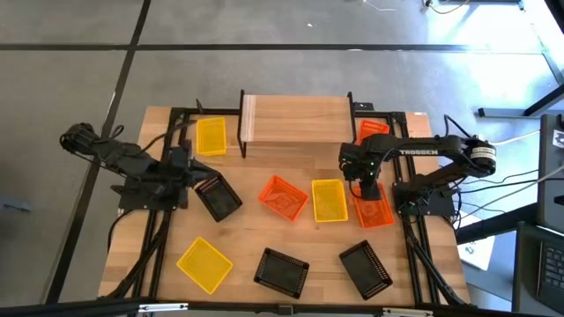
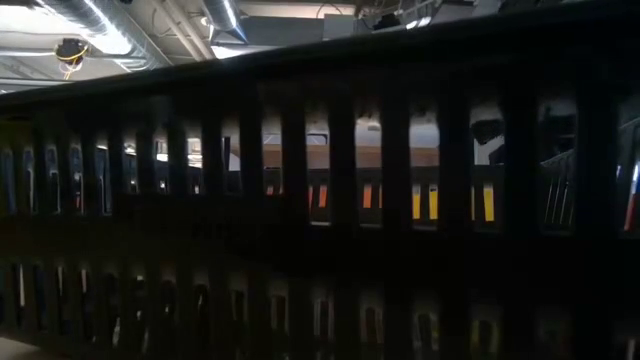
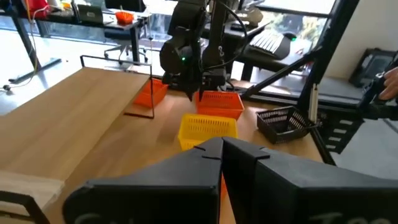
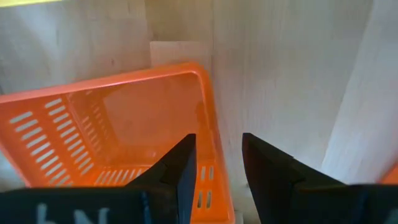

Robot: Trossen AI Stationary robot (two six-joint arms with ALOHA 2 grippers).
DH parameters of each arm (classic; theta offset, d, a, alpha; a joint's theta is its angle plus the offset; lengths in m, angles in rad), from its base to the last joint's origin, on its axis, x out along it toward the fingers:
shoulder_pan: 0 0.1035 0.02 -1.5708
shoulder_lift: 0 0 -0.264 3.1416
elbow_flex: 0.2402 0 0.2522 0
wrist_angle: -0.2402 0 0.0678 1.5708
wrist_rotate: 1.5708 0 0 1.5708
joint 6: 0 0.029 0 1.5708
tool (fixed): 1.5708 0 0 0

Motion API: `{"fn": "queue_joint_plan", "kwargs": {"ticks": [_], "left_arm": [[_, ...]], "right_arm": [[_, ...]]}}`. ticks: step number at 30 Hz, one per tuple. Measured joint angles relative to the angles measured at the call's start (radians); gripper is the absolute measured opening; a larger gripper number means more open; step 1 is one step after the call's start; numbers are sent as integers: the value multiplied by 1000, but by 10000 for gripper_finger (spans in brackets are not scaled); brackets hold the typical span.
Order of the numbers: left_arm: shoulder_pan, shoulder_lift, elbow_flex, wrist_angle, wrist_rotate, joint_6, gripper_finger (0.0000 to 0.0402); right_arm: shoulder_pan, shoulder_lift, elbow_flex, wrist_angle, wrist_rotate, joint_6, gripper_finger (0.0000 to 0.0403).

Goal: Stack baskets on shelf by color
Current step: Put the bottom right orange basket on the shelf

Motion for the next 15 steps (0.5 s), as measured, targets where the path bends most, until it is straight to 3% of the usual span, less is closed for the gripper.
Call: {"fn": "queue_joint_plan", "kwargs": {"ticks": [8,15], "left_arm": [[0,65,45,-4,0,0,0],[0,65,45,-4,0,0,0]], "right_arm": [[0,81,0,45,0,1,118],[0,90,0,61,-4,16,14]]}}
